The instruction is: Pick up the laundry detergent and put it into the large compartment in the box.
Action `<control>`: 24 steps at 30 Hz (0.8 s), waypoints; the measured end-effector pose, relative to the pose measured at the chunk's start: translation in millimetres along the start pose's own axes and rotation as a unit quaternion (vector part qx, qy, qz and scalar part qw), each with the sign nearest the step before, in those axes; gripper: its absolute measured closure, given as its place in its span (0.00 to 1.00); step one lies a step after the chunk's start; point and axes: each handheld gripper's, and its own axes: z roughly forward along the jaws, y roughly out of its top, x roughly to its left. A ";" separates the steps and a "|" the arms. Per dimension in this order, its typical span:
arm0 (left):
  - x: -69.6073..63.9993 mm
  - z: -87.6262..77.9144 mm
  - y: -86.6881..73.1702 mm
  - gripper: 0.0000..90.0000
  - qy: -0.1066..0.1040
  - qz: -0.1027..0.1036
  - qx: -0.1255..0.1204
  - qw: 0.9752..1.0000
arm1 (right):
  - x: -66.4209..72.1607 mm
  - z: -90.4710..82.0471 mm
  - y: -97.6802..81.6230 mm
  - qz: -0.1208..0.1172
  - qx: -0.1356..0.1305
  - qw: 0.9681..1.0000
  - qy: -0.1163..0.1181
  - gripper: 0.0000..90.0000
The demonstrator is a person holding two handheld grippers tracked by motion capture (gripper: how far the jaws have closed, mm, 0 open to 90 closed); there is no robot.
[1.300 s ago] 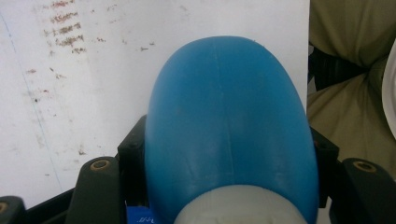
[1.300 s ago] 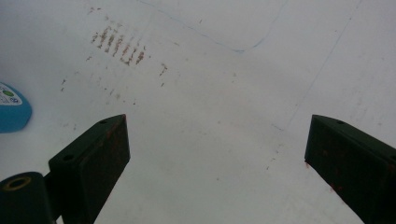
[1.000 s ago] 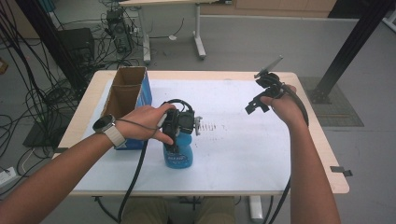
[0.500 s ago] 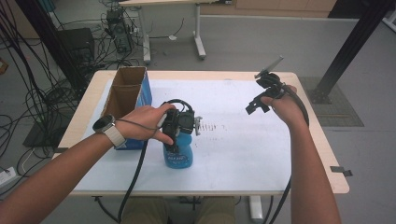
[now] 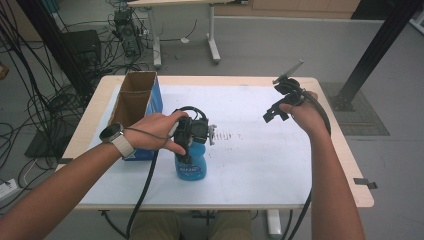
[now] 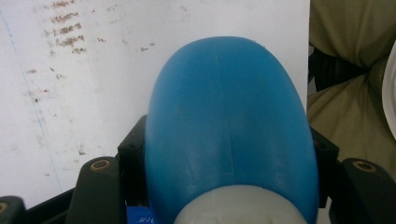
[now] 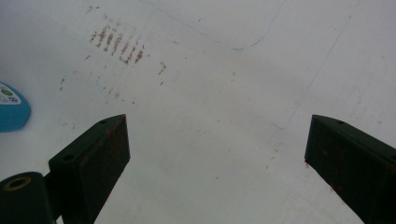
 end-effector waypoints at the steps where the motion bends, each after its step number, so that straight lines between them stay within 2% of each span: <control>1: 0.0 0.0 0.0 0.41 0.000 0.000 0.000 1.000 | 0.0 0.0 0.0 -0.001 0.000 1.000 0.000 0.07; 20: 0.0 0.0 -0.5 0.41 0.000 0.001 -0.001 1.000 | -1.0 0.3 -2.2 0.001 -0.001 1.000 0.001 0.07; 24: 1.1 -0.2 -3.1 0.41 -0.003 -0.004 -0.006 1.000 | -1.9 -0.8 -4.0 0.002 -0.002 1.000 0.002 0.07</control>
